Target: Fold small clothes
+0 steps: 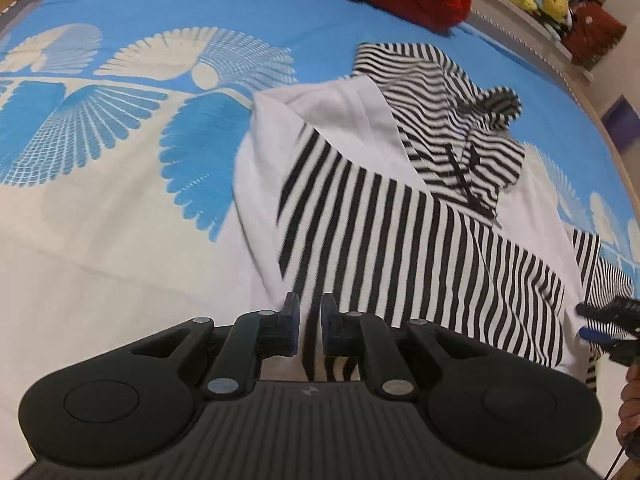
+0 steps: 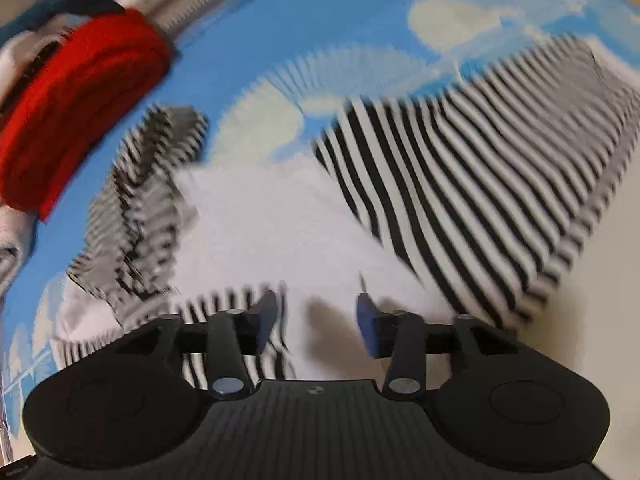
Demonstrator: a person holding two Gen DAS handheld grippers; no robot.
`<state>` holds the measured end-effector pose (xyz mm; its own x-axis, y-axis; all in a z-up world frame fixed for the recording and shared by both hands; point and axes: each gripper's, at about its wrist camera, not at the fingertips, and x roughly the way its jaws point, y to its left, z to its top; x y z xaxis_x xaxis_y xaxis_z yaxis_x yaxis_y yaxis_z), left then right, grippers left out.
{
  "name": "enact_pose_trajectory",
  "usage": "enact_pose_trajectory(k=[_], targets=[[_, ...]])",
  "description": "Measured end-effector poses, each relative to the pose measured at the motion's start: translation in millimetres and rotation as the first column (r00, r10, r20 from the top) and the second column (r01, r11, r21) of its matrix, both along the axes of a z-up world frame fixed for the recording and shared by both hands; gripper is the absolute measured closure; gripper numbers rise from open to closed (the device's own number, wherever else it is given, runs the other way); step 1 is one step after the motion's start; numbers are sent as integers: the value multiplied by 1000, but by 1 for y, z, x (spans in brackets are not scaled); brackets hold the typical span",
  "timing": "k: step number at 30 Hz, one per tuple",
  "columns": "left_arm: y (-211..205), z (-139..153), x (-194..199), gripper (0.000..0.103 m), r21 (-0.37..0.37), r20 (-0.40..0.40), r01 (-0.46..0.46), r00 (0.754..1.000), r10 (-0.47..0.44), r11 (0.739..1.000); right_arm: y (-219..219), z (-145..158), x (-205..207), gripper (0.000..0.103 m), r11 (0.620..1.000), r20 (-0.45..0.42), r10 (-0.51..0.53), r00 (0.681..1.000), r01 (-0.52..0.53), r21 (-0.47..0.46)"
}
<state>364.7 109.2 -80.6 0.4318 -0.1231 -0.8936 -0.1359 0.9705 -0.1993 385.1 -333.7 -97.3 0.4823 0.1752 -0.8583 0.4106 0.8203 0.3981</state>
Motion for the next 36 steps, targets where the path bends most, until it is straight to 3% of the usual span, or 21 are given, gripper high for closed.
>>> enact_pose_trajectory(k=[3, 5, 7, 8, 9, 12, 14, 19, 22, 25, 27, 28, 29, 31, 34, 36], targets=[[-3, -2, 1, 93, 1, -3, 5, 1000, -5, 1000, 3, -21, -3, 54, 1000, -115, 10, 993, -12, -14], [-5, -2, 2, 93, 0, -2, 7, 1000, -7, 1000, 6, -23, -7, 54, 999, -113, 18, 993, -23, -43], [-8, -2, 2, 93, 2, -1, 13, 1000, -13, 1000, 18, -17, -11, 76, 994, -79, 72, 994, -78, -77], [-10, -2, 2, 93, 3, -1, 18, 1000, -18, 1000, 21, -14, -11, 99, 992, -46, 101, 994, -104, -78], [-11, -2, 2, 93, 4, -3, 22, 1000, -22, 1000, 23, -10, -11, 99, 990, -13, 118, 993, -118, -76], [-14, -5, 1, 93, 8, -9, 32, 999, -32, 999, 22, 19, -15, 100, 984, 147, 130, 981, -108, -144], [-16, -9, 1, 93, 14, -21, 42, 999, -42, 999, 17, 31, -16, 100, 976, 203, 120, 972, -78, -205], [-18, -22, 0, 93, 25, -70, 57, 996, -55, 998, -2, 4, -11, 94, 977, 33, 17, 999, -9, -215], [-21, -20, -1, 93, 15, -59, 67, 996, -66, 998, -3, 16, -20, 86, 984, 109, 14, 994, 6, -180], [-26, -26, -1, 93, 17, -87, 85, 993, -83, 996, 5, 24, -22, 75, 991, 185, 102, 977, -84, -103], [-29, -35, -1, 93, 32, -129, 93, 988, -89, 995, 7, 5, -15, 65, 987, 85, 158, 984, -159, 8], [-31, -38, -1, 93, 38, -140, 99, 986, -93, 994, 8, -12, -11, 64, 983, -17, 179, 984, -179, 47], [-32, -38, -1, 93, 44, -140, 102, 986, -95, 994, 6, -22, -11, 67, 983, -62, 179, 982, -176, 58], [-34, -31, -1, 93, 42, -110, 101, 989, -96, 994, 4, -12, -12, 66, 985, -35, 167, 985, -166, 42], [-41, -20, -2, 87, 16, -55, 123, 991, -122, 992, -3, 8, -16, 60, 982, 52, 175, 983, -171, -74], [-47, -26, -2, 87, 18, -74, 139, 988, -137, 990, -18, 13, -14, 58, 985, 78, 144, 986, -136, -104]])
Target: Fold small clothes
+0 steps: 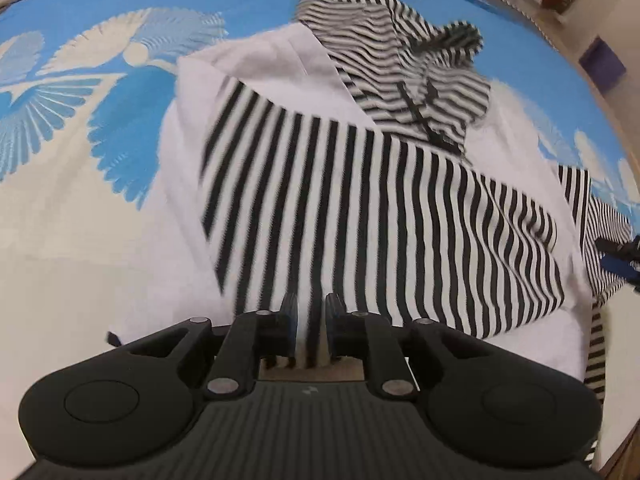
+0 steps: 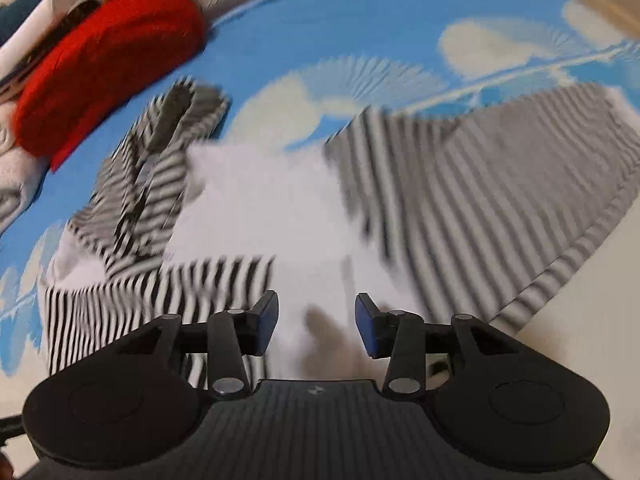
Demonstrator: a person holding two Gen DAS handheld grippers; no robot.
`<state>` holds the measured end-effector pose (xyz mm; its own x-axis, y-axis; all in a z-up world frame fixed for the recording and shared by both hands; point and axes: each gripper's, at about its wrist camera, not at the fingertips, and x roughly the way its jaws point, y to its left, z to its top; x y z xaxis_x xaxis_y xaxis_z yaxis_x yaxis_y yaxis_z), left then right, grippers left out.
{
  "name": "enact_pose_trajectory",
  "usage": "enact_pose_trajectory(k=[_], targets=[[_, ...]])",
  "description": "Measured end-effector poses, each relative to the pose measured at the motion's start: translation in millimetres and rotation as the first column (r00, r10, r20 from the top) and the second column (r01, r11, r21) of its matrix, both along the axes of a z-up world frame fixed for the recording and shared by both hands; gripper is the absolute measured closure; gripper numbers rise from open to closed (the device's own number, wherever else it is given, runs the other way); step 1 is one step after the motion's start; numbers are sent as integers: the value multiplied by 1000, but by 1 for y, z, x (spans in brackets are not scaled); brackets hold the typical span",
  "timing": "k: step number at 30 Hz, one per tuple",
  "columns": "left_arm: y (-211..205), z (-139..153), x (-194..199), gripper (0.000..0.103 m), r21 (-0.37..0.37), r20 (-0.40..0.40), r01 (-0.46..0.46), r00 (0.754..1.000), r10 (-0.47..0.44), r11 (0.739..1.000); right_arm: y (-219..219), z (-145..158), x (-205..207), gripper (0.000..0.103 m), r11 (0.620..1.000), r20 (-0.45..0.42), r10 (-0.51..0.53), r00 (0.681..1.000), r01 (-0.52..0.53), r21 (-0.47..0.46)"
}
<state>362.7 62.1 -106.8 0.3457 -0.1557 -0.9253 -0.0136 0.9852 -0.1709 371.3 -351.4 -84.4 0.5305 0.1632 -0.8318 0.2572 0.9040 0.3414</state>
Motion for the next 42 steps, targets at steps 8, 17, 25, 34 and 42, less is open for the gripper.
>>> enact_pose_trajectory(k=[8, 17, 25, 34, 42], targets=[[-14, 1, -4, 84, 38, 5, 16, 1000, -17, 999, -93, -10, -6, 58, 970, -39, -240, 970, 241, 15], [-24, 9, -4, 84, 70, 42, 44, 998, -47, 997, -202, -21, -26, 58, 887, 13, -462, 887, 462, 0], [-25, 12, -5, 84, 55, 57, 40, 997, -43, 998, -247, -53, -29, 59, 817, -12, -574, 819, 574, 65], [-21, 12, -4, 84, 54, 60, 29, 998, -32, 998, -250, -64, -28, 60, 786, 17, -616, 787, 614, 64], [-22, 12, -4, 84, 50, 65, 30, 997, -33, 998, -253, -67, -31, 100, 769, 38, -639, 768, 637, 61]])
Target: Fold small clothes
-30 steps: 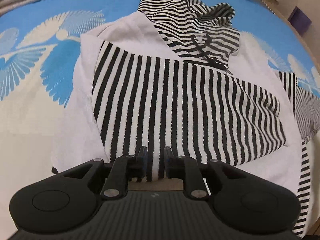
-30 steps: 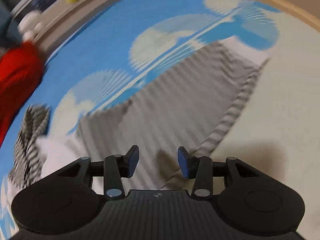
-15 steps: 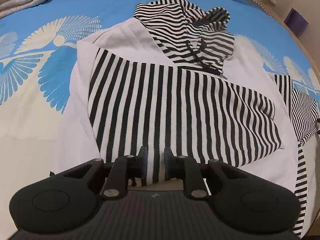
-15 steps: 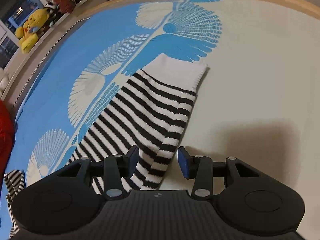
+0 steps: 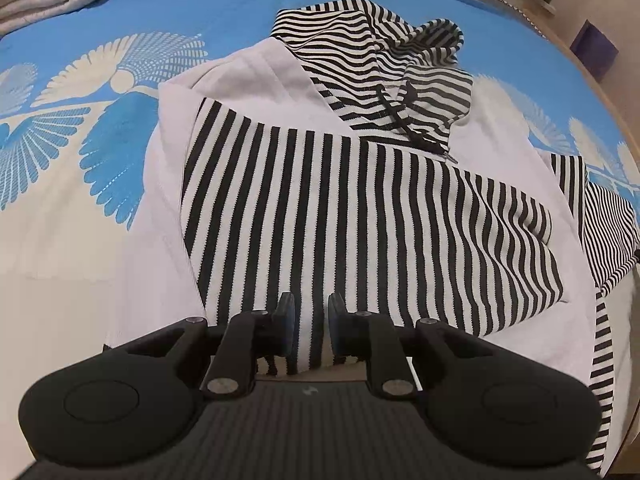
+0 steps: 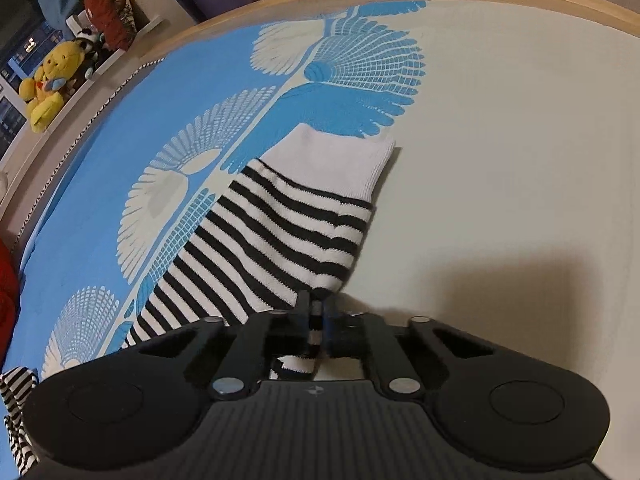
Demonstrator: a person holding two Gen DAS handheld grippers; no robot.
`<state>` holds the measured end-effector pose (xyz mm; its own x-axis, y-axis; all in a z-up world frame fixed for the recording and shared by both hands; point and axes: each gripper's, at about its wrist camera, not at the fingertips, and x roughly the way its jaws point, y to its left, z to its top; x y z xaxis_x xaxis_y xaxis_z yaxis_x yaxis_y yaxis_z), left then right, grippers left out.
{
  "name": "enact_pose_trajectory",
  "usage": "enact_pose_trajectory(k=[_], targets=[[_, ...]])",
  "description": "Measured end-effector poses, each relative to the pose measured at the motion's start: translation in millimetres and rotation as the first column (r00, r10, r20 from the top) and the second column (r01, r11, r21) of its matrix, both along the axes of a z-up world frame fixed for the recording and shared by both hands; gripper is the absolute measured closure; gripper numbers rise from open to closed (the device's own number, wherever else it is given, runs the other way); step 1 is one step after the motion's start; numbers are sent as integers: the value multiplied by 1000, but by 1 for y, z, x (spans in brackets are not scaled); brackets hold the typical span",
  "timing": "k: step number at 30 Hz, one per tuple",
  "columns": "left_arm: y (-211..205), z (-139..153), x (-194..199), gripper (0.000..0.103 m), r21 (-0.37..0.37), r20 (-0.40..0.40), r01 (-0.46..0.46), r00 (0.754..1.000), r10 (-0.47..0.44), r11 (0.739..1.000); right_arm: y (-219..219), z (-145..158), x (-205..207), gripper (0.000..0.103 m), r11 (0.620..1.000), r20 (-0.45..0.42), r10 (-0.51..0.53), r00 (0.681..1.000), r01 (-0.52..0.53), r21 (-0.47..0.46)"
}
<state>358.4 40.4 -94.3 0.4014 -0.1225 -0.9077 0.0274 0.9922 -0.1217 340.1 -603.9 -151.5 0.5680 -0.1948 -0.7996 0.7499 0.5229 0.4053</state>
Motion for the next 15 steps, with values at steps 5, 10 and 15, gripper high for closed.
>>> enact_pose_trajectory(k=[5, 10, 15], targets=[[4, 4, 1, 84, -5, 11, -12, 1000, 12, 1000, 13, 24, 2, 102, 995, 57, 12, 998, -6, -98], [14, 11, 0, 84, -9, 24, -38, 999, 38, 999, 94, 91, 20, 102, 909, 166, 229, 959, -150, -388], [27, 25, -5, 84, -27, 43, -61, 997, 63, 998, 256, 144, 17, 99, 646, 306, 753, 583, -562, -517]])
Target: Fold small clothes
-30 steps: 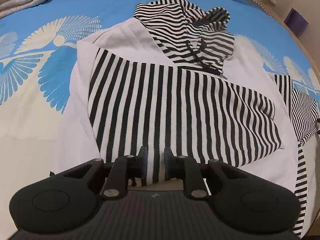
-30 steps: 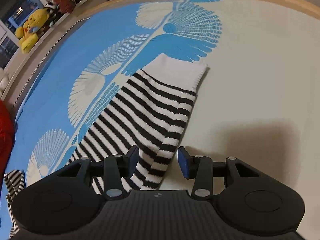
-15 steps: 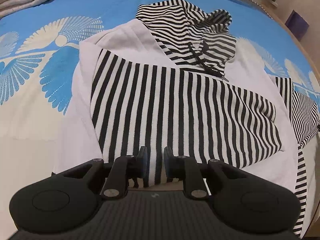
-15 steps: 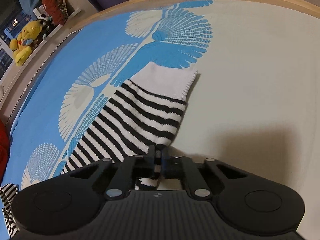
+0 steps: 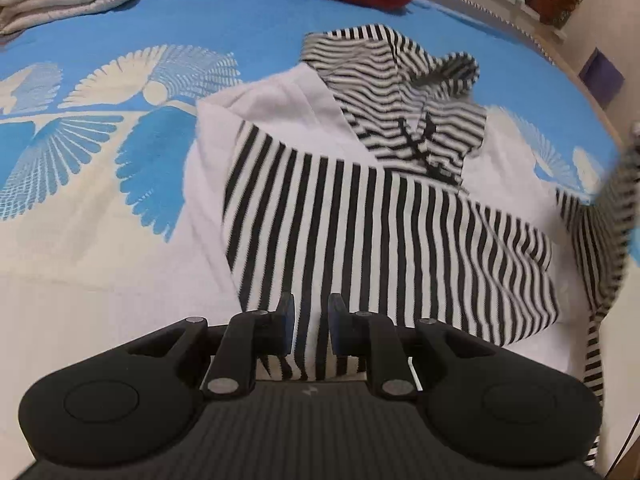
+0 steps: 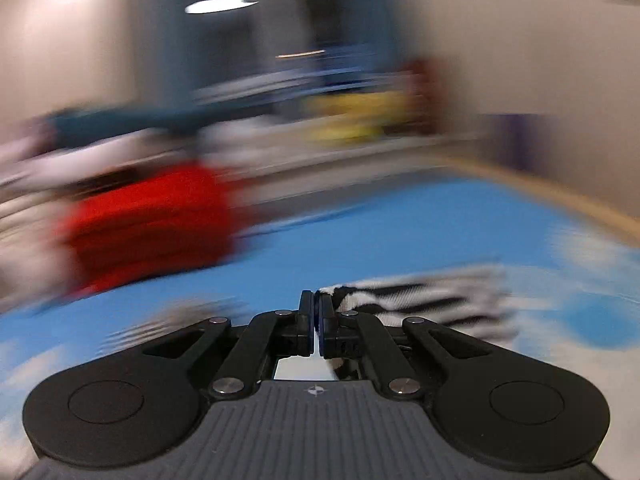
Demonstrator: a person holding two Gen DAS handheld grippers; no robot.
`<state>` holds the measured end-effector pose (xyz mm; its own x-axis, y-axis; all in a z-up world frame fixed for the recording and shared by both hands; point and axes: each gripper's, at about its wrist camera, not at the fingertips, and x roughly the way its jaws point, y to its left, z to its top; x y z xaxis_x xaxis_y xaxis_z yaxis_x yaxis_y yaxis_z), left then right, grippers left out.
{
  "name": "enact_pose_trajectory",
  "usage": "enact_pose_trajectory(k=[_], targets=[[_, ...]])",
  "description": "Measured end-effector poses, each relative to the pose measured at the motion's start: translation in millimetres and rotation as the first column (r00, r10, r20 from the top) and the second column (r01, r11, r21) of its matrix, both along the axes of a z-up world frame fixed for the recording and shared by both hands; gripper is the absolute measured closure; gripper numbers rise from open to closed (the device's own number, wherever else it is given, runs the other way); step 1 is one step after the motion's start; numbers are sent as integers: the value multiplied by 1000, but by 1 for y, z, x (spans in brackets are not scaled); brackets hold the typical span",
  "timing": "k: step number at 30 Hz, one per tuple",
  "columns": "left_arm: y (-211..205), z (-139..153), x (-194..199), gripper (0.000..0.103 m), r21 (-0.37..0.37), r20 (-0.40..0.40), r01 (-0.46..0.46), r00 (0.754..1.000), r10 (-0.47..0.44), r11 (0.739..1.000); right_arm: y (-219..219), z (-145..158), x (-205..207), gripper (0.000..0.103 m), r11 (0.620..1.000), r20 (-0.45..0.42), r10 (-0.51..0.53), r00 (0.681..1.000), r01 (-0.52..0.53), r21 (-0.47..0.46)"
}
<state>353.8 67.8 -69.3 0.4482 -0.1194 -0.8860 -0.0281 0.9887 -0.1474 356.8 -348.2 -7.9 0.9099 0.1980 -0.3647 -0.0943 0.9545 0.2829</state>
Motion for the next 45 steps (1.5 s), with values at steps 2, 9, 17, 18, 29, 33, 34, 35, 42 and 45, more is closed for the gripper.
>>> enact_pose_trajectory(k=[2, 9, 17, 18, 29, 33, 34, 35, 42, 45], targets=[[7, 8, -2, 84, -21, 13, -14, 1000, 14, 1000, 53, -2, -3, 91, 948, -80, 301, 950, -288, 135], [24, 23, -12, 84, -68, 36, -51, 998, 54, 996, 107, -10, -25, 74, 932, -435, 339, 834, -235, 276], [8, 7, -14, 84, -87, 19, -47, 999, 49, 995, 53, -38, -40, 61, 981, -517, 15, 856, 88, 174], [4, 5, -12, 84, -84, 23, -41, 999, 43, 996, 47, -50, -36, 61, 971, -560, 14, 829, 122, 204], [-57, -7, 12, 83, -88, 127, 30, 992, -19, 996, -1, -117, -14, 65, 890, -761, 17, 648, 337, 307], [-77, -19, 13, 59, -19, 169, 81, 983, -77, 997, 1, -93, -11, 58, 933, -711, 9, 703, 250, 259], [-81, -23, 14, 56, 3, 169, 92, 981, -92, 996, 0, -91, -12, 58, 935, -704, 17, 710, 238, 262], [-84, -27, 14, 56, 17, 168, 101, 980, -102, 995, -1, -91, -12, 57, 935, -702, 27, 711, 230, 269], [-114, -62, 18, 46, 182, 149, 156, 971, -184, 971, -4, -106, -6, 54, 926, -751, 74, 656, 235, 296], [-110, -61, 16, 40, 257, 186, 91, 972, -142, 962, 0, -112, -5, 54, 923, -762, 90, 642, 234, 306]])
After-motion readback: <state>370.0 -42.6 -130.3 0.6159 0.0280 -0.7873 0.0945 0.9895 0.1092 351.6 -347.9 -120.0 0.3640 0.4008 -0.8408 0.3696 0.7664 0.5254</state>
